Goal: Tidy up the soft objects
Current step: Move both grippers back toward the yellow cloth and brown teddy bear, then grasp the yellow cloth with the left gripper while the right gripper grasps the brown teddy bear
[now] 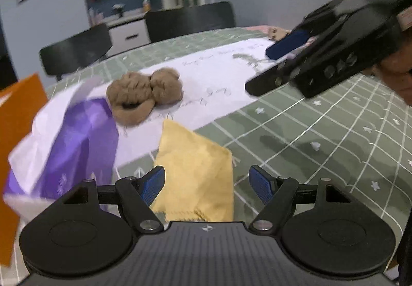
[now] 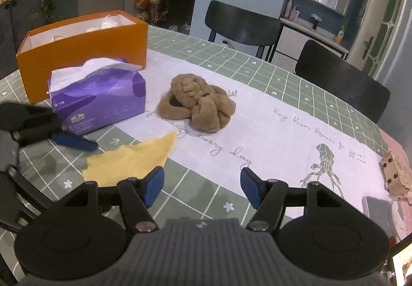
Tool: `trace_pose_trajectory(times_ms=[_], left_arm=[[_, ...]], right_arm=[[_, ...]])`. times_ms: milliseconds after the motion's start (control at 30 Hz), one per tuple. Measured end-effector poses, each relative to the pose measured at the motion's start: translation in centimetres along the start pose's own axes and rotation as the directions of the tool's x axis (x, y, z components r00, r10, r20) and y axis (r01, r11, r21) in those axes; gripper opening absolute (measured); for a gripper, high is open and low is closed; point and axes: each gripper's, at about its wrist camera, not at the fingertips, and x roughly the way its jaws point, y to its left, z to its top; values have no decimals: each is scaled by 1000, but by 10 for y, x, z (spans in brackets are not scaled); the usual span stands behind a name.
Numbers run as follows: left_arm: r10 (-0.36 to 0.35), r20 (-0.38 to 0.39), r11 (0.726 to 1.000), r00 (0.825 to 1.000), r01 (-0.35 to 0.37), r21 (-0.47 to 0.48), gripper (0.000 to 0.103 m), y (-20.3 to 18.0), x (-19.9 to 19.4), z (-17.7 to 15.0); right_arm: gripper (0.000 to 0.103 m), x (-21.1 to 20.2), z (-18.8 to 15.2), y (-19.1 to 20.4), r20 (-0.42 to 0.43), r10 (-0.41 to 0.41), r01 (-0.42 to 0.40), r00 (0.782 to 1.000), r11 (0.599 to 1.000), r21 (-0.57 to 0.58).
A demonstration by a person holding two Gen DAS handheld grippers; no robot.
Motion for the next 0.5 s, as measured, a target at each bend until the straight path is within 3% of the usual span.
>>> trace_pose_trajectory(times_ms=[333,500], left_arm=[[108,-15,994,994,-108,-8,89,-17,18,-5],[121,-4,992,993,-121,-41,92,-12,25,-2]], right_arm=[[71,-22,7,13,78,35,-34,996,999,-11],[73,-25,7,13,86,31,-31,996,1000,-6]])
